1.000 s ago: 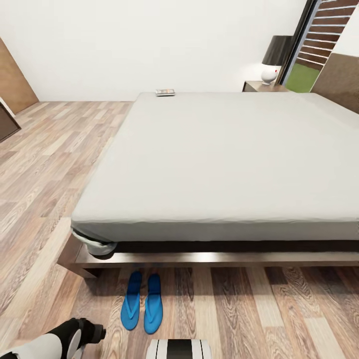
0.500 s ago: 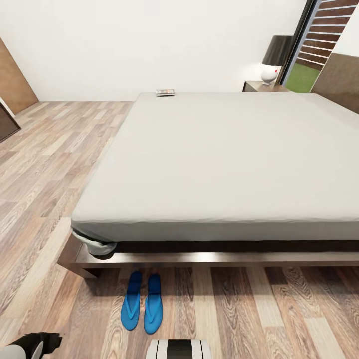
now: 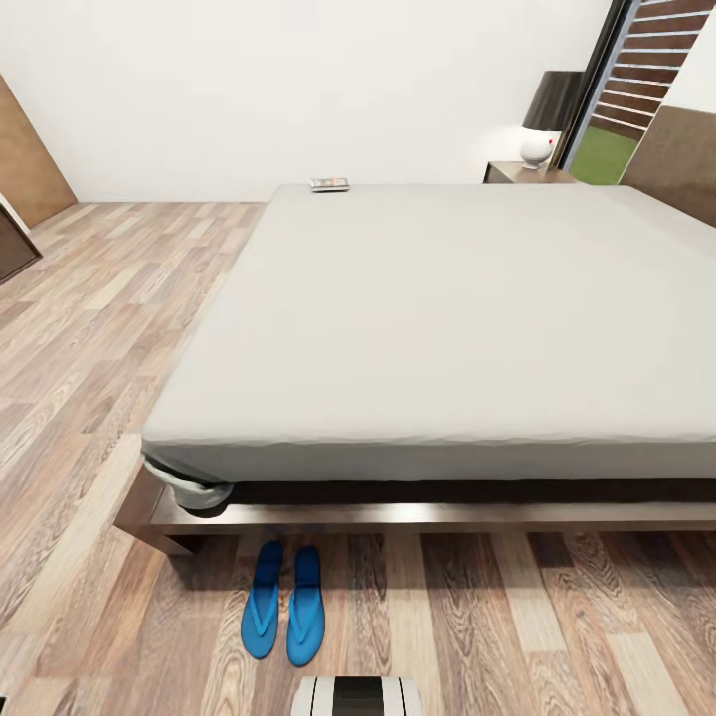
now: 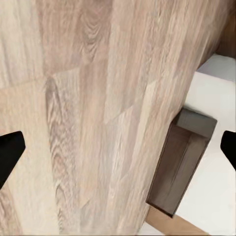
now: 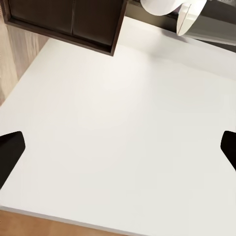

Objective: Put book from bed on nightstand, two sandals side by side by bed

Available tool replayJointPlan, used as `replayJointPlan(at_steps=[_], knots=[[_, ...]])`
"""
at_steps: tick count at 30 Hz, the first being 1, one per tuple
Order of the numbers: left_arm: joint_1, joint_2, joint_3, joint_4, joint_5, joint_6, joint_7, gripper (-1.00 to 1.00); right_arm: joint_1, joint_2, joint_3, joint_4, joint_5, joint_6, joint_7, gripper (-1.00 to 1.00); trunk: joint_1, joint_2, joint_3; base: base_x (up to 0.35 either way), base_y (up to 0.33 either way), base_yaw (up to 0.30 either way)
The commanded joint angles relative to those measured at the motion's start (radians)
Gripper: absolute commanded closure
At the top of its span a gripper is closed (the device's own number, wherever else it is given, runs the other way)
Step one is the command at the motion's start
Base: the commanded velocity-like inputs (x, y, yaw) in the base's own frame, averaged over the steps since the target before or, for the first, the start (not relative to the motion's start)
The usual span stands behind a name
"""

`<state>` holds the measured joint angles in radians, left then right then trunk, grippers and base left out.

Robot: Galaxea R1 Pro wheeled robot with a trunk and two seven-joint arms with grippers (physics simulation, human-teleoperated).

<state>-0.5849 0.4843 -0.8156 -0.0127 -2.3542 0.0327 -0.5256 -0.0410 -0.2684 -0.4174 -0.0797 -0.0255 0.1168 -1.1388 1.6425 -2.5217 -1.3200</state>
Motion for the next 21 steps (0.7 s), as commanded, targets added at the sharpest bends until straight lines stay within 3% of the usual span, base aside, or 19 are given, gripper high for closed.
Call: replayJointPlan(at_steps=[1,2,5,9,13,21], knots=[[0.003,0.014,0.005,-0.001,-0.002,0.013,-0.022,-1.00,0.000,0.000,0.003,-0.001,-0.003,0.011,-0.002,-1.00,0.000,0.000,-0.001,0.000,0.000,0.000],[0.003,0.014,0.005,-0.001,-0.002,0.013,-0.022,-1.00,0.000,0.000,0.003,-0.001,-0.003,0.011,-0.002,-1.00,0.000,0.000,-0.001,0.000,0.000,0.000],[0.008,0.052,0.005,-0.002,-0.002,0.031,-0.057,-1.00,0.000,0.000,0.004,-0.001,-0.003,0.011,-0.001,-1.00,0.000,0.000,-0.001,0.000,0.000,0.000],[0.010,0.083,0.007,-0.002,-0.002,0.042,-0.078,-1.00,0.000,0.000,0.004,-0.001,-0.003,0.011,0.000,-1.00,0.000,0.000,-0.001,0.000,0.000,0.000],[0.010,0.096,0.007,-0.002,-0.001,0.046,-0.085,-1.00,0.000,0.000,0.005,-0.002,-0.003,0.011,0.001,-1.00,0.000,0.000,-0.001,0.000,0.000,0.000],[0.011,0.149,0.008,-0.004,0.002,0.059,-0.094,-1.00,0.000,0.000,0.005,-0.002,-0.004,0.010,0.004,-1.00,0.000,0.000,-0.001,0.000,0.000,0.000]])
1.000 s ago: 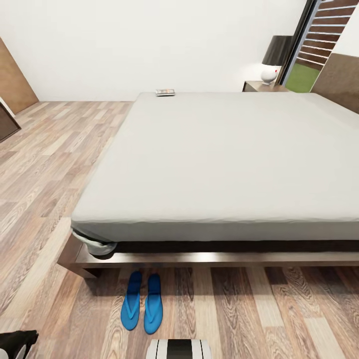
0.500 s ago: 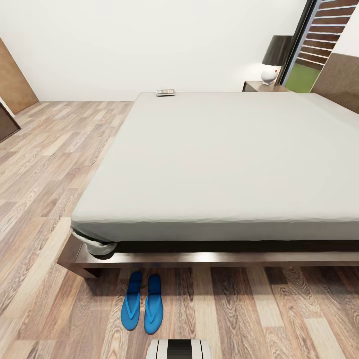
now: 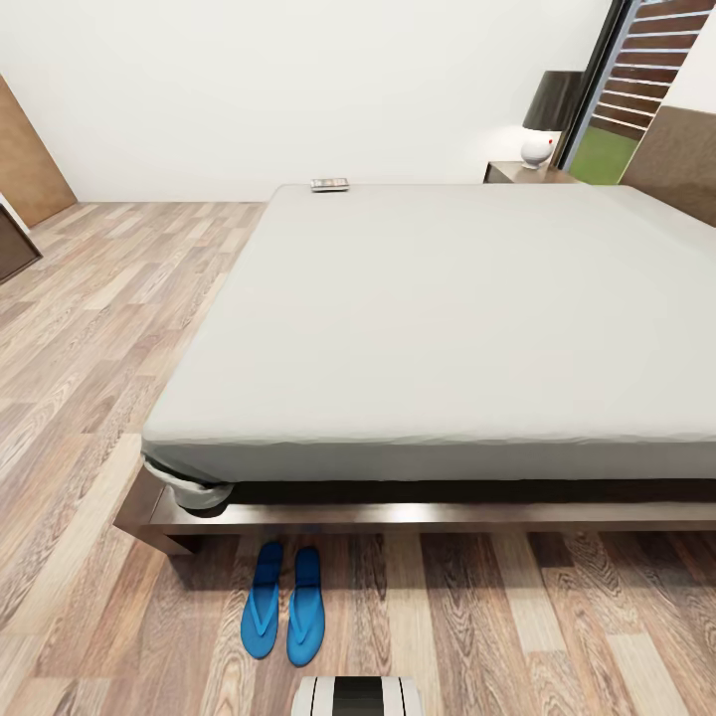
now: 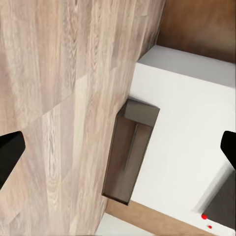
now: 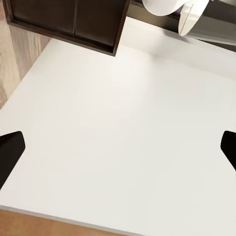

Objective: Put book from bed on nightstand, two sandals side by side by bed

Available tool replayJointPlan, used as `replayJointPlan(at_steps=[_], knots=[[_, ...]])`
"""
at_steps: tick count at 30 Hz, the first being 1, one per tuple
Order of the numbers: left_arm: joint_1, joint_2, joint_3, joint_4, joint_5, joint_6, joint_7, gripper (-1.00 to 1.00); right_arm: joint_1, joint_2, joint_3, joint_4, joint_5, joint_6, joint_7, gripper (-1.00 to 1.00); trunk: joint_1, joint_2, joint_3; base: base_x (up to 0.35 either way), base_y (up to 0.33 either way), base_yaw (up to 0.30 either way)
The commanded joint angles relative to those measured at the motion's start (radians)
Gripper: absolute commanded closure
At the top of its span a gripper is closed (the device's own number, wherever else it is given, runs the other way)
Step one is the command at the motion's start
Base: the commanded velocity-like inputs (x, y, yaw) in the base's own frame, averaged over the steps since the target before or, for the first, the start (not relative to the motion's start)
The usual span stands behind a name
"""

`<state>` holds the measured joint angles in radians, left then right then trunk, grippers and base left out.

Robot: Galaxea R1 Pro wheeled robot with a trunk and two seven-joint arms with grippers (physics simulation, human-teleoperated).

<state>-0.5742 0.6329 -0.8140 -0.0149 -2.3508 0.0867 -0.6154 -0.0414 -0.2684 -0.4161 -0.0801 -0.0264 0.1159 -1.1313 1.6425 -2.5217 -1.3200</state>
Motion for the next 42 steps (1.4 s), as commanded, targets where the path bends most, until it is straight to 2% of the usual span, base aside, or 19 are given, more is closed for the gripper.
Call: replayJointPlan(at_steps=[1,4,12,15,16,18,21,22,24,26,27,31,32,36,37,41,42], knots=[[0.000,0.007,0.006,-0.001,-0.002,0.009,-0.004,-1.00,0.000,0.000,0.003,-0.001,-0.003,0.010,-0.003,-1.00,0.000,0.000,-0.001,0.000,0.000,0.000],[0.000,0.025,0.005,-0.001,-0.003,0.019,-0.003,-1.00,0.000,0.000,0.004,-0.002,-0.003,0.010,-0.003,-1.00,0.000,0.000,-0.001,0.000,0.000,0.000],[0.000,0.049,0.007,-0.002,0.011,0.046,0.000,-1.00,0.000,0.000,0.005,-0.003,-0.003,0.009,-0.001,-1.00,0.000,0.000,-0.001,0.000,0.000,0.000],[-0.003,0.075,0.009,-0.004,0.051,0.070,0.001,-1.00,0.000,0.000,0.011,-0.003,-0.003,0.009,0.006,-1.00,0.000,0.000,-0.001,0.000,0.000,0.000],[-0.003,0.075,0.009,-0.004,0.051,0.070,0.001,-1.00,0.000,0.000,0.011,-0.003,-0.003,0.009,0.006,-1.00,0.000,0.000,-0.001,0.000,0.000,0.000],[-0.006,0.093,0.019,-0.005,0.104,0.108,0.003,-1.00,0.000,-0.001,0.020,-0.003,-0.003,0.009,0.015,-1.00,0.000,0.000,-0.001,0.000,0.000,0.000],[-0.012,0.120,0.057,-0.007,0.234,0.166,0.027,-1.00,0.000,-0.001,0.031,-0.003,-0.003,0.008,0.034,-1.00,0.000,0.000,-0.001,0.000,0.000,0.000],[-0.012,0.120,0.057,-0.007,0.234,0.166,0.027,-1.00,0.000,-0.001,0.031,-0.003,-0.003,0.008,0.034,-1.00,0.000,0.000,-0.001,0.000,0.000,0.000],[-0.015,0.143,0.099,-0.008,0.352,0.193,0.067,-1.00,0.000,-0.001,0.035,-0.003,-0.003,0.008,0.047,-1.00,0.000,0.000,-0.001,0.000,0.000,0.000],[-0.016,0.170,0.150,-0.009,0.484,0.213,0.128,-1.00,0.000,-0.001,0.038,-0.003,-0.003,0.007,0.056,-1.00,0.000,0.000,-0.001,0.000,0.000,0.000],[-0.016,0.170,0.150,-0.009,0.484,0.213,0.128,-1.00,0.000,-0.001,0.038,-0.003,-0.003,0.007,0.056,-1.00,0.000,0.000,-0.001,0.000,0.000,0.000],[-0.017,0.230,0.268,-0.009,0.770,0.232,0.312,-1.00,0.000,-0.001,0.041,-0.003,-0.003,0.005,0.065,-1.00,0.000,0.000,-0.001,0.000,0.000,0.000],[-0.017,0.230,0.268,-0.009,0.770,0.232,0.312,-1.00,0.000,-0.001,0.041,-0.003,-0.003,0.005,0.065,-1.00,0.000,0.000,-0.001,0.000,0.000,0.000],[-0.013,0.261,0.368,-0.009,1.040,0.235,0.519,-1.00,0.000,-0.001,0.042,-0.002,-0.003,0.003,0.069,-1.00,0.000,0.000,-0.001,0.000,0.000,0.000],[-0.013,0.261,0.368,-0.009,1.040,0.235,0.519,-1.00,0.000,-0.001,0.042,-0.002,-0.003,0.003,0.069,-1.00,0.000,0.000,-0.001,0.000,0.000,0.000],[-0.009,0.271,0.420,-0.008,1.273,0.228,0.684,-1.00,0.000,0.000,0.043,-0.001,-0.003,0.002,0.071,-1.00,0.000,0.000,-0.001,0.000,0.000,0.000],[-0.009,0.271,0.420,-0.008,1.273,0.228,0.684,-1.00,0.000,0.000,0.043,-0.001,-0.003,0.002,0.071,-1.00,0.000,0.000,-0.001,0.000,0.000,0.000]])
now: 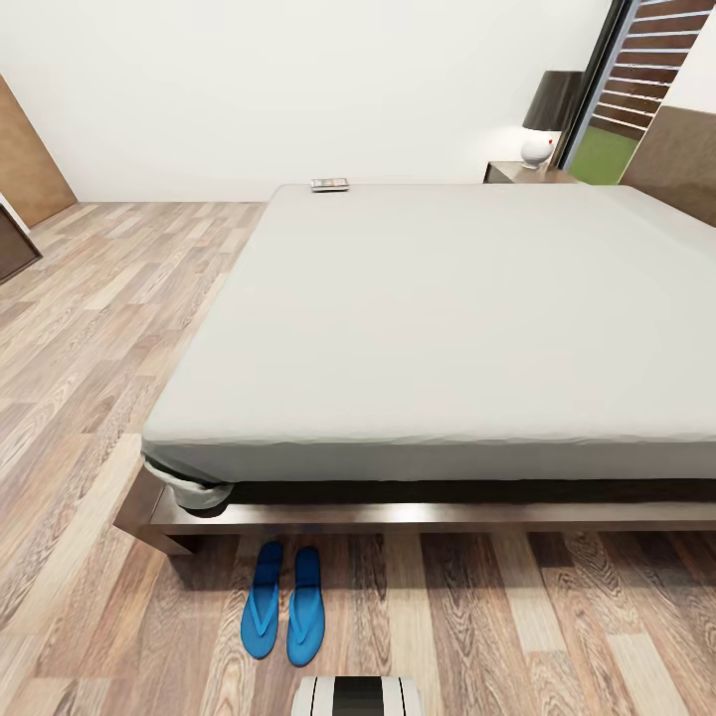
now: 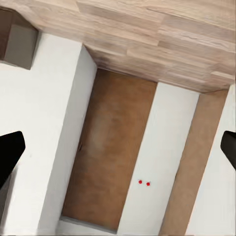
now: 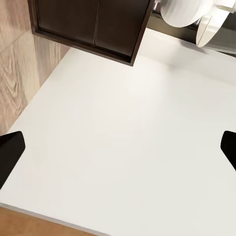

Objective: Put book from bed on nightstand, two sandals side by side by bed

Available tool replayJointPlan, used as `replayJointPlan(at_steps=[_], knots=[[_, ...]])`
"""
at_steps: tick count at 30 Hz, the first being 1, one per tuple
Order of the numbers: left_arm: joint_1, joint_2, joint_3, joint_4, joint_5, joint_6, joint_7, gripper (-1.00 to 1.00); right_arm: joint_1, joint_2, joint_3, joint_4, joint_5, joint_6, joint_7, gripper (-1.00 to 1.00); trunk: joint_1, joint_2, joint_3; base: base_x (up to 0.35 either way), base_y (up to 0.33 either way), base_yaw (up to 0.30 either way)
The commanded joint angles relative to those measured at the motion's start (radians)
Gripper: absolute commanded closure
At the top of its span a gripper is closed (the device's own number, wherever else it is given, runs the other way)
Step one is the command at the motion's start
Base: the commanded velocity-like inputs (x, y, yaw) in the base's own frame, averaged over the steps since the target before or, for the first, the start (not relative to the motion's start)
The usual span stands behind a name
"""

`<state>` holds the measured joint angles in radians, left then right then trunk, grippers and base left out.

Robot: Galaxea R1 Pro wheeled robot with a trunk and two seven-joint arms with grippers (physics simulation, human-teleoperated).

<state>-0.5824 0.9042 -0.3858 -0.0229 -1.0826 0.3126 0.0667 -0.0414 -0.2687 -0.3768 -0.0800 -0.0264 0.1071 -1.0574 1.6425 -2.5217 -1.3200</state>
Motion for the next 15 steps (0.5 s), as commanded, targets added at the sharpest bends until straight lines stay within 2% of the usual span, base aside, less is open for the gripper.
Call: replayJointPlan(at_steps=[1,3,4,7,9,10,13,14,15], knots=[[0.001,0.001,0.000,0.001,0.062,-0.001,0.028,-1.00,0.000,0.000,0.004,-0.001,-0.003,0.010,-0.003,-1.00,0.000,0.000,-0.001,0.000,0.000,0.000],[0.002,0.001,0.011,0.002,0.177,-0.017,0.066,-1.00,0.000,0.000,0.004,-0.001,-0.003,0.009,-0.002,-1.00,0.000,0.000,-0.001,0.000,0.000,0.000],[0.002,0.001,0.011,0.002,0.177,-0.017,0.066,-1.00,0.000,0.000,0.004,-0.001,-0.003,0.009,-0.002,-1.00,0.000,0.000,-0.001,0.000,0.000,0.000],[0.006,-0.008,0.019,0.005,0.337,-0.067,0.107,-1.00,0.000,0.000,0.004,-0.001,-0.003,0.009,-0.001,-1.00,0.000,0.000,-0.001,0.000,0.000,0.000],[0.025,-0.026,0.019,0.006,0.410,-0.111,0.134,-1.00,0.000,-0.001,0.004,-0.001,-0.003,0.008,0.000,-1.00,0.000,0.000,-0.001,0.000,0.000,0.000],[0.025,-0.026,0.019,0.006,0.410,-0.111,0.134,-1.00,0.000,-0.001,0.004,-0.001,-0.003,0.008,0.000,-1.00,0.000,0.000,-0.001,0.000,0.000,0.000],[0.090,-0.054,0.018,0.005,0.474,-0.166,0.196,-1.00,0.000,-0.002,0.004,-0.001,-0.003,0.008,0.002,-1.00,0.000,0.000,-0.001,0.000,0.000,0.000],[0.115,-0.060,0.017,0.005,0.488,-0.178,0.226,-1.00,0.000,-0.002,0.003,-0.001,-0.003,0.008,0.002,-1.00,0.000,0.000,-0.001,0.000,0.000,0.000],[0.115,-0.060,0.017,0.005,0.488,-0.178,0.226,-1.00,0.000,-0.002,0.003,-0.001,-0.003,0.008,0.002,-1.00,0.000,0.000,-0.001,0.000,0.000,0.000]])
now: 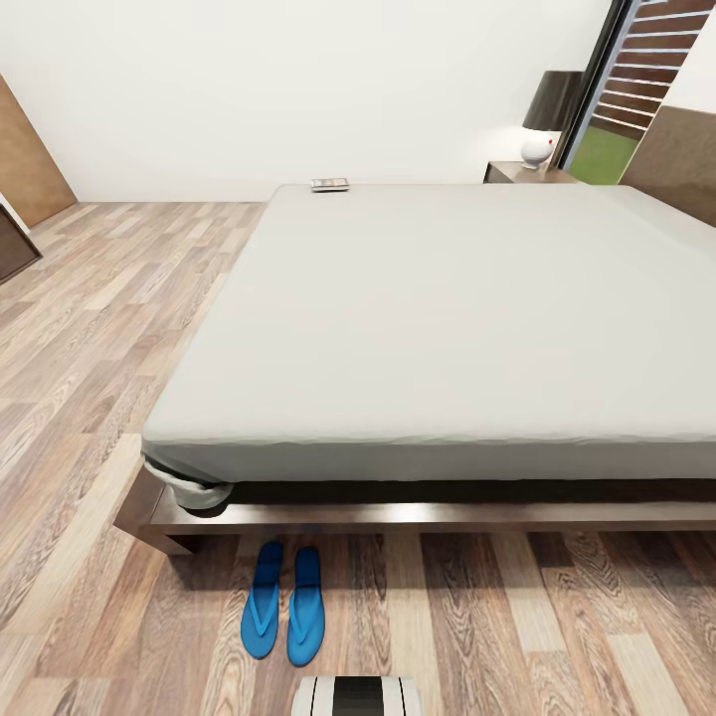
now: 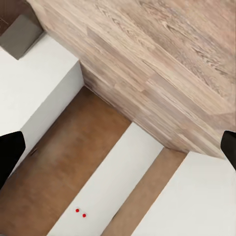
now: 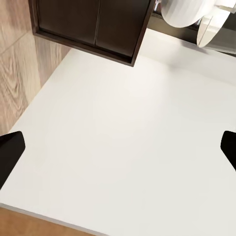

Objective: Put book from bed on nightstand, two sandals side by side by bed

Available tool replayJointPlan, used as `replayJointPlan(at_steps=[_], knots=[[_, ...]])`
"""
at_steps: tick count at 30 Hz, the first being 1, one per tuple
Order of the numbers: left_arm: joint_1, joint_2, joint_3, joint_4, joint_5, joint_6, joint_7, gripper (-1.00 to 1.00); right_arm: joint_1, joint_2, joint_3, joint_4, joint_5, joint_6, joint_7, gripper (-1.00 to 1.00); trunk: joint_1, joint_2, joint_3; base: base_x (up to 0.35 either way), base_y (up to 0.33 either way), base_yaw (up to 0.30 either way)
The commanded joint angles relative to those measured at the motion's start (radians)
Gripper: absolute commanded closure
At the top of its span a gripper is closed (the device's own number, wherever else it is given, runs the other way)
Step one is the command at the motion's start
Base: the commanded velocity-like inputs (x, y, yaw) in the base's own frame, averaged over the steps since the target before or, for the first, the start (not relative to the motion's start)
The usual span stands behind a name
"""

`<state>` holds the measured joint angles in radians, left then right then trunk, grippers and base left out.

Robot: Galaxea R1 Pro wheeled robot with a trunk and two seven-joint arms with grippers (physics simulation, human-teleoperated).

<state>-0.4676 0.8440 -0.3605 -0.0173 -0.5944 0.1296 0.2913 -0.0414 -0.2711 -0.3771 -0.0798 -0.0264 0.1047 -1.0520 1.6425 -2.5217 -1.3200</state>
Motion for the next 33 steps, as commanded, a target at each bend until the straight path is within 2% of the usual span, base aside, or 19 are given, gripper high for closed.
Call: replayJointPlan(at_steps=[1,4,5,7,8,12,19,28,29,32,33], knots=[[0.024,-0.006,-0.008,-0.001,0.010,-0.003,0.038,-1.00,0.000,0.000,0.004,-0.001,-0.003,0.010,-0.003,-1.00,0.000,0.000,-0.001,0.000,0.000,0.000],[0.086,-0.020,-0.007,0.000,0.035,-0.027,0.183,-1.00,0.000,0.000,0.004,-0.001,-0.003,0.010,-0.002,-1.00,0.000,0.000,-0.001,0.000,0.000,0.000],[0.086,-0.020,-0.007,0.000,0.035,-0.027,0.183,-1.00,0.000,0.000,0.004,-0.001,-0.003,0.010,-0.002,-1.00,0.000,0.000,-0.001,0.000,0.000,0.000],[0.119,-0.027,-0.006,0.002,0.046,-0.039,0.276,-1.00,0.000,0.001,0.004,-0.001,-0.003,0.010,-0.002,-1.00,0.000,0.000,-0.001,0.000,0.000,0.000],[0.119,-0.027,-0.006,0.002,0.046,-0.039,0.276,-1.00,0.000,0.001,0.004,-0.001,-0.003,0.010,-0.002,-1.00,0.000,0.000,-0.001,0.000,0.000,0.000],[0.159,-0.036,-0.002,0.003,0.057,-0.047,0.380,-1.00,0.000,0.000,0.004,-0.001,-0.003,0.010,-0.002,-1.00,0.000,0.000,-0.001,0.000,0.000,0.000],[0.179,-0.044,0.000,0.005,0.061,-0.046,0.434,-1.00,0.000,0.000,0.004,-0.002,-0.003,0.010,-0.002,-1.00,0.000,0.000,-0.001,0.000,0.000,0.000],[0.188,-0.056,0.002,0.005,0.063,-0.049,0.449,-1.00,0.000,0.000,0.004,-0.002,-0.003,0.010,-0.002,-1.00,0.000,0.000,-0.001,0.000,0.000,0.000],[0.189,-0.061,0.003,0.005,0.063,-0.048,0.448,-1.00,0.000,0.000,0.004,-0.001,-0.003,0.010,-0.002,-1.00,0.000,0.000,-0.001,0.000,0.000,0.000],[0.191,-0.099,0.004,0.005,0.064,-0.045,0.439,-1.00,0.000,-0.001,0.004,-0.002,-0.003,0.010,-0.002,-1.00,0.000,0.000,-0.001,0.000,0.000,0.000],[0.191,-0.099,0.004,0.005,0.064,-0.045,0.439,-1.00,0.000,-0.001,0.004,-0.002,-0.003,0.010,-0.002,-1.00,0.000,0.000,-0.001,0.000,0.000,0.000]])
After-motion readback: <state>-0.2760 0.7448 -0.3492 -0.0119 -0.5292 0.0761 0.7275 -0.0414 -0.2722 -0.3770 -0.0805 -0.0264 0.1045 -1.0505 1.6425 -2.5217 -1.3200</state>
